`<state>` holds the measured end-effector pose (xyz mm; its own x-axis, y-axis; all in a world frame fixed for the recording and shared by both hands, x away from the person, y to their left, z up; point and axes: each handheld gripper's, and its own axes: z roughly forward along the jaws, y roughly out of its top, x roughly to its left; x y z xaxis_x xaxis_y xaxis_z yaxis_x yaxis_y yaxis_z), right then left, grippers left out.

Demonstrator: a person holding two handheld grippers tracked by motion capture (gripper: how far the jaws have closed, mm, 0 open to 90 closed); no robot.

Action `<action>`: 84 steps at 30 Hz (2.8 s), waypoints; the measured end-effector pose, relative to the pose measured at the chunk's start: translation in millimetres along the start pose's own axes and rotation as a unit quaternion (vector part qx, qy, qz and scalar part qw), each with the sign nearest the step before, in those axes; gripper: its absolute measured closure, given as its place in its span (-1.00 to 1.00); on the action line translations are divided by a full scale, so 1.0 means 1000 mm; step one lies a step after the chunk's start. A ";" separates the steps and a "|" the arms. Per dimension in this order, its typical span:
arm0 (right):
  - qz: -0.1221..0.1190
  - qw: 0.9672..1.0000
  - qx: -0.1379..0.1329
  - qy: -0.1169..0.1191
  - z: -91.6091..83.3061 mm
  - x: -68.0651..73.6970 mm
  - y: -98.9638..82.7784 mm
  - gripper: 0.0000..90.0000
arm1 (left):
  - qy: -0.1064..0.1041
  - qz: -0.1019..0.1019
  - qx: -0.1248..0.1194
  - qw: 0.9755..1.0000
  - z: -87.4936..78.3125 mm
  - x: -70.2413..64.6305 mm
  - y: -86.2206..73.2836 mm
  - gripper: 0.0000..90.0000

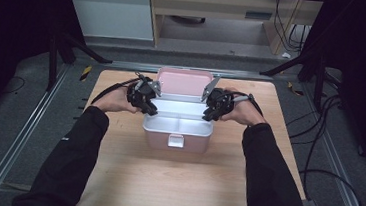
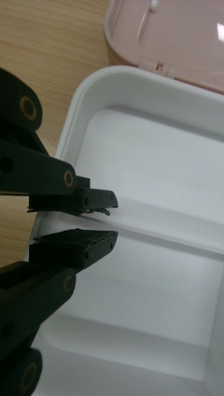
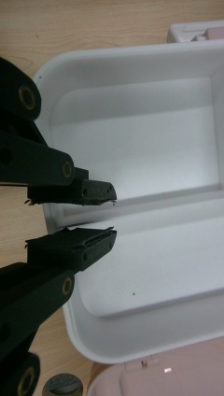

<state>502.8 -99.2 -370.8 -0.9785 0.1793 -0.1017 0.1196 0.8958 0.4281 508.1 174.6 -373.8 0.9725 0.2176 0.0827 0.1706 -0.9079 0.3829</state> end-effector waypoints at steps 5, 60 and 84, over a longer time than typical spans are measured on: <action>-0.015 1.000 0.010 0.014 0.002 -0.002 0.002 0.73 | -0.005 0.004 0.003 1.000 0.002 0.002 0.000 0.81; -0.049 0.997 0.052 0.005 -0.056 0.037 0.029 0.97 | 0.010 0.058 0.017 0.998 -0.068 -0.049 0.025 0.91; -0.068 0.997 0.040 0.023 -0.054 0.154 0.002 0.99 | -0.017 0.073 0.033 0.997 -0.055 -0.162 -0.003 0.94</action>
<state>343.6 -91.5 -337.2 -0.9930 0.0369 -0.1118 -0.0033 0.9405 0.3397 341.5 162.2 -338.3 0.9923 0.0706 0.1019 0.0362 -0.9511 0.3067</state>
